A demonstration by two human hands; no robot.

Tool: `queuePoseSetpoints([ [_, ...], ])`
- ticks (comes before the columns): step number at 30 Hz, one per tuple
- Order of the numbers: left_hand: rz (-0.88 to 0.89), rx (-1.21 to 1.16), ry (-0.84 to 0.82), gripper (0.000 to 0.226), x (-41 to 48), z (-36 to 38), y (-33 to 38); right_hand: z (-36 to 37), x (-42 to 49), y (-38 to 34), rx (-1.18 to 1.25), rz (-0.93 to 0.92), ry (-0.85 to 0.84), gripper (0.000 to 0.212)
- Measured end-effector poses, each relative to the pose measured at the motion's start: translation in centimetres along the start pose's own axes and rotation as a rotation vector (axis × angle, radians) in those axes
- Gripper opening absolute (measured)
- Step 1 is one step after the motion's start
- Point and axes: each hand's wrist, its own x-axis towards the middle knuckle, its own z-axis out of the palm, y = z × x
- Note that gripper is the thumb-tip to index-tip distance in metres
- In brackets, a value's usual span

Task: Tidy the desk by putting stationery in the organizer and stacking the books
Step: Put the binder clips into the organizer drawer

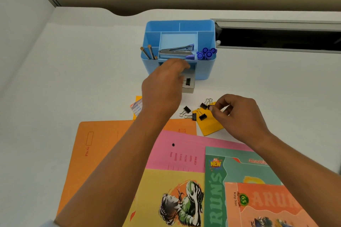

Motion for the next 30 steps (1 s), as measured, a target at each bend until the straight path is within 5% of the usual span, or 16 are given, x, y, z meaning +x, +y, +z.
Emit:
queuePoseSetpoints([
  [5,-0.089,-0.049,0.145,0.013,-3.3,0.2,-0.8,-0.2,0.5,0.2,-0.058,0.004,0.031,0.007],
  [14,-0.298,0.010,-0.414,0.038,-6.6,3.0,-1.5,2.3,0.9,-2.6,-0.391,-0.240,-0.230,0.035],
  [30,-0.319,0.098,-0.453,0.037,-4.0,4.4,-0.4,2.0,0.1,-2.2,-0.415,-0.149,-0.158,0.022],
])
